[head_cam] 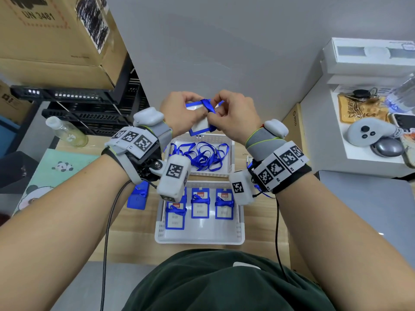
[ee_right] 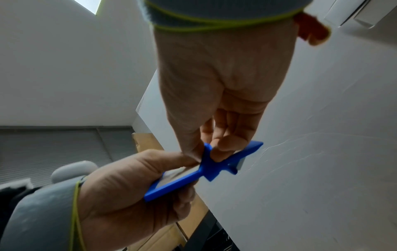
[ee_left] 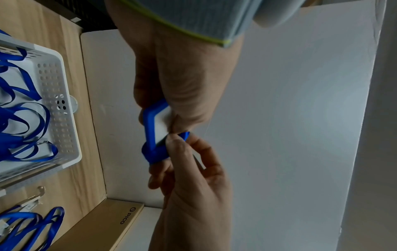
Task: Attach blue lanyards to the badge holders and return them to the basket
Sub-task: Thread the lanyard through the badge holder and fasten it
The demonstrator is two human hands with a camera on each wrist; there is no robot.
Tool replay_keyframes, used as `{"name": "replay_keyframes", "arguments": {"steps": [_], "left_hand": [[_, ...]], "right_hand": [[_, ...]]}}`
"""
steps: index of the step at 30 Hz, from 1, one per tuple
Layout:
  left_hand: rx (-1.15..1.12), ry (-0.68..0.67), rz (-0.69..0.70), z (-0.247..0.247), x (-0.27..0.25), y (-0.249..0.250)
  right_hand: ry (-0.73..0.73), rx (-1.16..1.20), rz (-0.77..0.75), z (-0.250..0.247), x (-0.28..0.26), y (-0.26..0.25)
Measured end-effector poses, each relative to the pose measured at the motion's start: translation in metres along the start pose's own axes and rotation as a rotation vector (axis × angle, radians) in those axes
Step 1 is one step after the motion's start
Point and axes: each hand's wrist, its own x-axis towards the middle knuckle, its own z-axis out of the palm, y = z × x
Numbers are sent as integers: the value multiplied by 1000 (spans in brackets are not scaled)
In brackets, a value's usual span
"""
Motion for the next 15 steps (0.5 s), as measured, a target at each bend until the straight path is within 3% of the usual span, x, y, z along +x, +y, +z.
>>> {"name": "replay_keyframes", "arguments": {"steps": [4,11,15], "left_hand": [[-60,-13,-50,-7,2,-5],[-104,-62,-62,-9,0,-7],[-115,-94,-66,-9,-1,-5]], "right_hand": [[-82,46,-12,-6,0,7],[-14,-187,-24,-12,6,15],[15,-125,-17,-11,9,20]]}}
